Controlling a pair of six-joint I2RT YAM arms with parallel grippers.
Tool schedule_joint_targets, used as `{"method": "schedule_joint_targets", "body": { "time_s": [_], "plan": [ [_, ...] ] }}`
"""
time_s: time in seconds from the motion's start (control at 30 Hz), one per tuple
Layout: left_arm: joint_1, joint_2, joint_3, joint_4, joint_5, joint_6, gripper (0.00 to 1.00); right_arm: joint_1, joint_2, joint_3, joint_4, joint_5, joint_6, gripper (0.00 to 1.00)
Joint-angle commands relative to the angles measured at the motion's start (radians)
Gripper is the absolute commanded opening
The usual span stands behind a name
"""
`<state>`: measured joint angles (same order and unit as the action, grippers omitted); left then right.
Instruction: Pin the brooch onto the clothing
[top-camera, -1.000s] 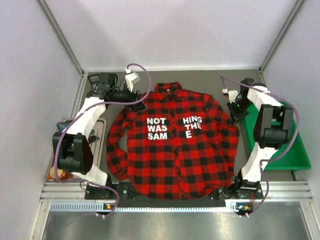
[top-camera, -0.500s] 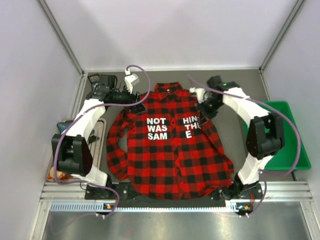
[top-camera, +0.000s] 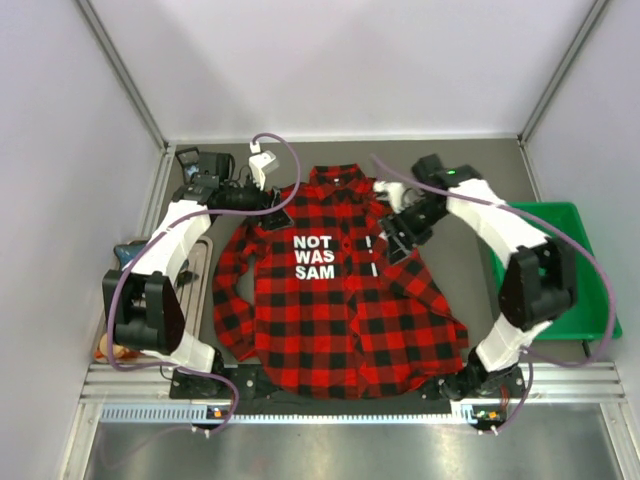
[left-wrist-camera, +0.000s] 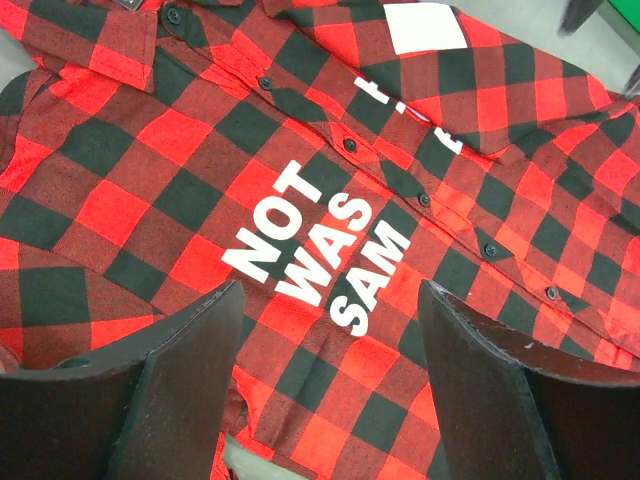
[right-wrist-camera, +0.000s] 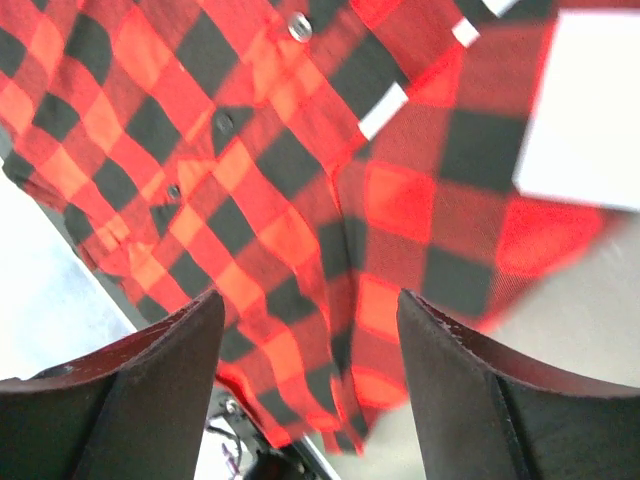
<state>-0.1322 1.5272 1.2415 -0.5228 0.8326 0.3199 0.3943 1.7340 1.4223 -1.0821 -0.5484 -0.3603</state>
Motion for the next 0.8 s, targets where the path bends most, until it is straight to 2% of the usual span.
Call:
{"method": "schedule_joint_targets", "body": {
  "time_s": [0.0,0.03,0.07,0.13,0.17,0.27,0.43,0.77],
  "plan": [
    [0.002,-0.036,0.004,0.033,0.026,-0.002,0.75,-0.162,-0.190,-0.057,-0.208,0.040,-0.242,0.70],
    [0.002,-0.038,0.003,0.033,0.028,-0.002,0.75,-0.232,-0.209,-0.107,-0.275,0.051,-0.300,0.70],
    [0.002,-0.039,-0.002,0.033,0.033,-0.001,0.75,-0.271,-0.226,-0.138,-0.295,0.067,-0.407,0.70],
    [0.002,-0.041,-0.008,0.035,0.036,0.004,0.75,-0.337,-0.279,-0.247,-0.326,0.135,-0.500,0.70],
    [0.002,-0.042,-0.013,0.038,0.037,0.004,0.75,-0.345,-0.296,-0.290,-0.322,0.168,-0.567,0.69],
    [0.002,-0.044,-0.017,0.046,0.037,0.005,0.75,-0.347,-0.353,-0.431,-0.285,0.235,-0.624,0.67],
    [0.002,-0.042,-0.017,0.052,0.036,0.004,0.75,-0.345,-0.277,-0.513,-0.243,0.225,-0.620,0.63],
    [0.002,-0.039,-0.016,0.058,0.037,0.010,0.75,-0.345,-0.145,-0.549,-0.087,0.277,-0.589,0.55]
  ]
}}
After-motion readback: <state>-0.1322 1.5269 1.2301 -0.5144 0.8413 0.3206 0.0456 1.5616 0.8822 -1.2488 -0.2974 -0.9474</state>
